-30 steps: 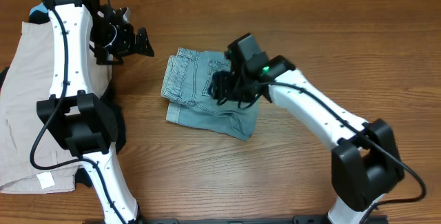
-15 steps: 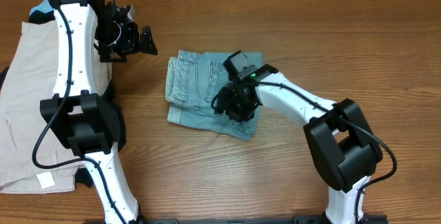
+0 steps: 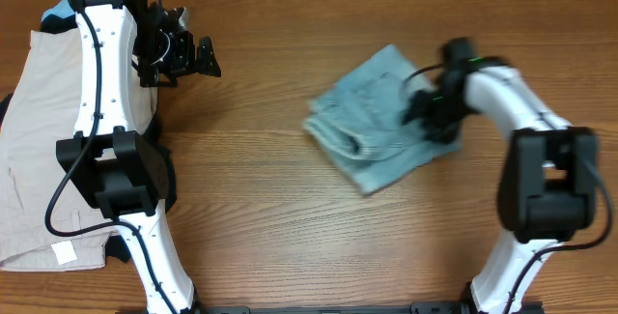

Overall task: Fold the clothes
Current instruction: 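Grasp the folded shorts with the right gripper and carry them to the top right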

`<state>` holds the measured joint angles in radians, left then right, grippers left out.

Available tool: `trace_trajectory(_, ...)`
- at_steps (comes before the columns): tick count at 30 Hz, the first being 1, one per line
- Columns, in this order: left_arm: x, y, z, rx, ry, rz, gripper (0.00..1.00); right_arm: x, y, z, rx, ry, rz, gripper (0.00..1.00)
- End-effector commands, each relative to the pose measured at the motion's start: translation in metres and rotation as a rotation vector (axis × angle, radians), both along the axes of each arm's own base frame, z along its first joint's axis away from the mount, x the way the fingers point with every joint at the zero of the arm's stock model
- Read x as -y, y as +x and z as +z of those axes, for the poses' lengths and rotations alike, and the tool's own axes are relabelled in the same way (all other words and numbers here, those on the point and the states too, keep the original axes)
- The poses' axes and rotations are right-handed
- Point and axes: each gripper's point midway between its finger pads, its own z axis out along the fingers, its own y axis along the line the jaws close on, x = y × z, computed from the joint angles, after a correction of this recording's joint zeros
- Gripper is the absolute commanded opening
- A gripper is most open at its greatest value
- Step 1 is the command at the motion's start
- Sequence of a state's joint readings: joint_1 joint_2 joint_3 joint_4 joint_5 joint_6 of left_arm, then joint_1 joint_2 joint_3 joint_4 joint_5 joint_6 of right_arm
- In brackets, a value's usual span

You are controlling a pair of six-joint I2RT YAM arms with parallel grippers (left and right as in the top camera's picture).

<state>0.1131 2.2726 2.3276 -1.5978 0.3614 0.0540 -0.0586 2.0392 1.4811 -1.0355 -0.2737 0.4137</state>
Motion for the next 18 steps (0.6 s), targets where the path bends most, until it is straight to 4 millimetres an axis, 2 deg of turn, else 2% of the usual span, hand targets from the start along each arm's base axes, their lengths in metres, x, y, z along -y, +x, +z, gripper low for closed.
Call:
trace_trajectory(1,0.009,0.003,0.004,0.017,0.007,-0.011,1.00,0.031,0.035,0.052,0.149,0.128,-0.016,0.65)
trace_trajectory(4,0.014,0.003,0.004,0.018,0.007,-0.022,1.00,0.024,0.040,0.096,0.209,0.249,-0.028,0.64)
trace_trajectory(7,0.015,0.003,0.004,0.017,0.007,-0.024,1.00,0.012,0.027,0.114,0.185,0.265,-0.033,0.65)
trace_trajectory(10,0.015,0.003,0.004,0.017,0.007,-0.024,1.00,-0.006,0.005,0.110,0.081,0.235,-0.018,0.65)
trace_trajectory(15,0.015,0.004,0.004,0.024,0.008,-0.025,1.00,-0.046,-0.019,0.085,-0.035,0.188,0.042,0.65)
trace_trajectory(18,0.015,0.004,0.004,0.024,0.008,-0.025,1.00,-0.061,-0.035,0.068,-0.098,0.124,0.059,0.66)
